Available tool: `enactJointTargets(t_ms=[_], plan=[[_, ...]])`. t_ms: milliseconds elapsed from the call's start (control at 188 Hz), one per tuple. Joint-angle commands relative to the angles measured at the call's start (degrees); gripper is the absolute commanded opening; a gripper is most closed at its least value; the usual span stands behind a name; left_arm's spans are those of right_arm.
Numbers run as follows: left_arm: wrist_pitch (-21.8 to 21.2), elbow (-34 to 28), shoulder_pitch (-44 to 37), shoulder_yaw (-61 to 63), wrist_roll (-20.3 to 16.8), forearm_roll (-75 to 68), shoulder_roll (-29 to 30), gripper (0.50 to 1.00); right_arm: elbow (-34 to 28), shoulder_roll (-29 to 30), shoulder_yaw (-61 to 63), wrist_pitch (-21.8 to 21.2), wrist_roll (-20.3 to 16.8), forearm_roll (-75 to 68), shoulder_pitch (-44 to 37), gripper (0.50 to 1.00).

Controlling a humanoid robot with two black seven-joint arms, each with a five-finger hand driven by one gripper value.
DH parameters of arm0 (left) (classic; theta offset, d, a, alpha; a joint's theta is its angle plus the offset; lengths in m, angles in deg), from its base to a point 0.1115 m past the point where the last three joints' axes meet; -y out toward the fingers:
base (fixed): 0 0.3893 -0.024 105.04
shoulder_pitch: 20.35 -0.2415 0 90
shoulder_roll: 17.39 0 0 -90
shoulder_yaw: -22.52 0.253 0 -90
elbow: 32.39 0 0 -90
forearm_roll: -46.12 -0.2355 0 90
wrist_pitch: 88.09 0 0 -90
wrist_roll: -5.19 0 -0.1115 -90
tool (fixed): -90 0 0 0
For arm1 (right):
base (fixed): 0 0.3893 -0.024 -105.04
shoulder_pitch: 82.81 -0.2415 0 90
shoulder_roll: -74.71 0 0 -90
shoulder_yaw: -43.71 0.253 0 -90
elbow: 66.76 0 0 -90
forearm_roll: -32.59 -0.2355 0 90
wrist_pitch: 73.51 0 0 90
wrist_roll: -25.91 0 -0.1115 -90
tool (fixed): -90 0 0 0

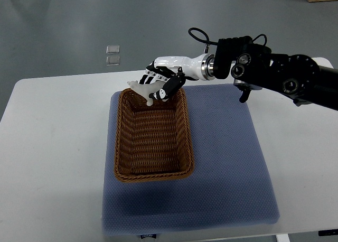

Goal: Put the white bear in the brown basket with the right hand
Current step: 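Carry the bear over the wicker basket and lower it inside, then open the right hand to release the bear into the basket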

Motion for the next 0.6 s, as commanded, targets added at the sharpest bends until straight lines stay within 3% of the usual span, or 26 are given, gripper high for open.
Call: enactJointTargets(t_ms=[0,409,494,595], plan=[[0.0,0.0,0.0,0.0,0.0,0.0,0.0,1.000,2.7,2.6,-0.6,0.5,0.1,0.6,1.9,0.615],[0.0,0.0,0.0,0.1,0.1,0.0,0.0,1.000,6.2,6.7,-0.5,2.8,0.3,2.1,7.2,0.656],[0.0,0.0,0.0,0.1,0.1,0.0,0.0,1.000,6.2,6.9,-0.5,2.8,0.3,2.0,7.5,0.682],[0.0,0.0,0.0,0.1,0.1,0.0,0.0,1.000,6.3,6.9,-0.3,2.8,0.3,2.0,8.0,0.756]])
